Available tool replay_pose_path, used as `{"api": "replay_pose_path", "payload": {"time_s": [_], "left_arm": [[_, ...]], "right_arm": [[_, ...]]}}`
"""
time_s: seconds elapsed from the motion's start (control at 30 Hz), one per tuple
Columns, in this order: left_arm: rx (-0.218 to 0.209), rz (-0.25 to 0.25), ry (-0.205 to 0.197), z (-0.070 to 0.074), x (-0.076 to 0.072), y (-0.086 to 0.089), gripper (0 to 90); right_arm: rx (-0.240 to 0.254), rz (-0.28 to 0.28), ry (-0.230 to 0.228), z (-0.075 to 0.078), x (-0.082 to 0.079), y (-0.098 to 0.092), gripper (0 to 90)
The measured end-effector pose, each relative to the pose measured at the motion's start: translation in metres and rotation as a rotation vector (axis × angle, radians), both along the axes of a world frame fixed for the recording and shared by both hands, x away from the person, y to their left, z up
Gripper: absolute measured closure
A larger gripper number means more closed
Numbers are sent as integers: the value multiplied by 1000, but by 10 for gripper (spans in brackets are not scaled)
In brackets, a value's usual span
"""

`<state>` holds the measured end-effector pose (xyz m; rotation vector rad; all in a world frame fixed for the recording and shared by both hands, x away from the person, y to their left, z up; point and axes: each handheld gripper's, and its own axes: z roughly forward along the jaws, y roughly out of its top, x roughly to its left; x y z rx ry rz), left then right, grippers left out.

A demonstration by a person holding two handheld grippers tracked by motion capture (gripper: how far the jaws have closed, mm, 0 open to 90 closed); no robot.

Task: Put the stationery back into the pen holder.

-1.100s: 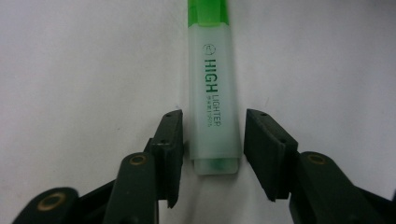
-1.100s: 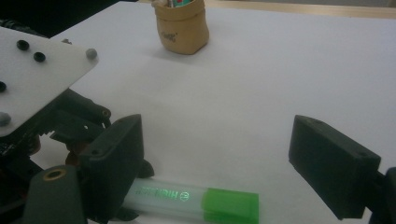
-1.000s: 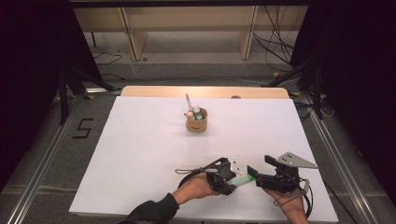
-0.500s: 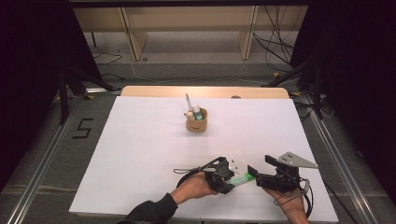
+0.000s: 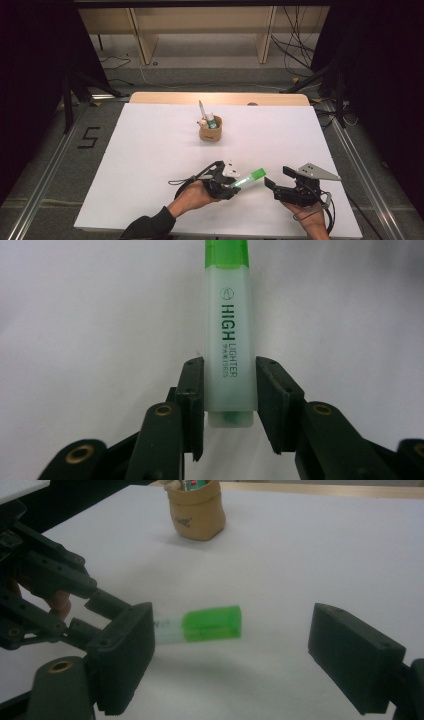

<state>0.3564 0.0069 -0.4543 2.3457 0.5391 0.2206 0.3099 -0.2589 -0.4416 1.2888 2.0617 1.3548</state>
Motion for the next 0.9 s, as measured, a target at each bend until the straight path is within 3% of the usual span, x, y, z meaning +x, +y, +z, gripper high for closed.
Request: {"api": "replay_pose_path", "payload": {"time_s": [0.1, 0.47, 0.9], "left_arm": [[-37, 36, -27, 0, 1, 13, 658], [-175, 129, -105, 0, -8, 56, 657], [-233, 151, -153, 1, -18, 70, 657]], "right_arm": [[29, 14, -6, 1, -1, 1, 190], [142, 66, 39, 0, 1, 13, 185], [201, 126, 78, 0, 7, 40, 192]]}}
